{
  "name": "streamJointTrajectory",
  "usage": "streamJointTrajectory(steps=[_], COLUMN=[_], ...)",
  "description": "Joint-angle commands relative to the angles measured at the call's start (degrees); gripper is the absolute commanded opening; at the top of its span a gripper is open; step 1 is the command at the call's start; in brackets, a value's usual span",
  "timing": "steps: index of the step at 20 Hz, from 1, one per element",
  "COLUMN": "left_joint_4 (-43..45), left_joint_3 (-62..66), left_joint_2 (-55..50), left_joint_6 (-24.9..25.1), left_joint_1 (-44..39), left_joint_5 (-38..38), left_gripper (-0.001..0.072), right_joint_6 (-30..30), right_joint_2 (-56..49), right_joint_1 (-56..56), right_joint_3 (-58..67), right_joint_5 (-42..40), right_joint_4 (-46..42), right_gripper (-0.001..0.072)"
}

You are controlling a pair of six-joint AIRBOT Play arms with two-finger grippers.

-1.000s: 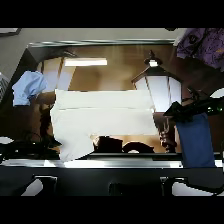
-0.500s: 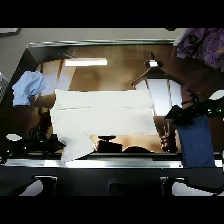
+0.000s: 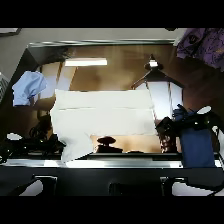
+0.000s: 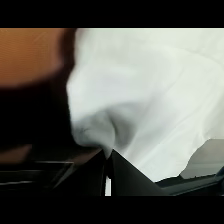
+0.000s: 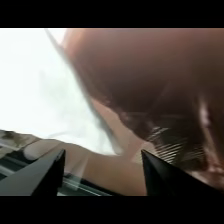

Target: Fold the clothes and pants, and hang the long-sleeved shirts on hangers.

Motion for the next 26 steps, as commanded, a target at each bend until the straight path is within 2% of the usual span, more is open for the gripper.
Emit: streamJointTrajectory(steps=[1, 3, 4, 6, 7, 8, 11, 14, 17, 21, 23, 26], left_joint_4=[-0.11, -0.11, -0.11, -0.11, -0.11, -0.11, 1.25, 9.01, 16.46, 17.11, 17.07, 14.69], left_joint_3=[0.04, 0.04, 0.04, 0.04, 0.07, 0.17, 3.1, 9.03, 12.35, 12.39, 12.61, 14.99], left_joint_2=[-0.04, -0.04, -0.04, -0.04, -0.04, -0.02, 0.63, 4.7, 11.3, 19.63, 22.73, 22.38], left_joint_6=[-0.11, -0.09, -0.11, -0.11, -0.13, -0.13, -1.53, -8.94, -15.8, -18.08, -18.05, -16.44], left_joint_1=[-0.04, -0.04, -0.04, -0.04, -0.04, -0.04, 0.83, 2.03, 2.01, 1.95, 1.84, 1.27], left_joint_5=[-0.44, -0.42, -0.42, -0.44, -0.48, -0.72, -4.07, -9.81, -17.07, -24.61, -24.61, -21.31], left_gripper=[0.0017, 0.0017, 0.0017, 0.0017, 0.0017, 0.0017, 0.0016, 0.0015, 0.0016, 0.0016, 0.0015, 0.0014], right_joint_6=[-2.56, -3.3, -3.72, -3.74, -3.78, -4.13, -2.71, 4.52, 12.0, 16.52, 18.14, 17.88], right_joint_2=[-1.09, -1.27, -1.33, -1.46, -1.44, -1.42, 1.01, 7.48, 15.15, 22.73, 25.03, 25.99], right_joint_1=[0.02, 0.02, 0.2, 2.36, 4.15, 5.33, 5.84, 5.79, 5.79, 5.79, 5.79, 5.79], right_joint_3=[-3.1, -4.37, -5.09, -5.73, -5.75, -5.75, -5.6, -5.57, -5.57, -5.57, -5.57, -5.42], right_joint_5=[-3.52, -4.83, -5.27, -5.2, -5.14, -5.44, -6.95, -5.49, -0.33, 7.32, 10.21, 9.42], right_joint_4=[5.27, 8.31, 9.66, 9.53, 8.72, 8.52, 8.17, 3.32, -2.58, -4.87, -6.01, -6.19], right_gripper=[0.0544, 0.0513, 0.0421, 0.0345, 0.0281, 0.0015, 0.0025, 0.0024, 0.0025, 0.0025, 0.0025, 0.0025])
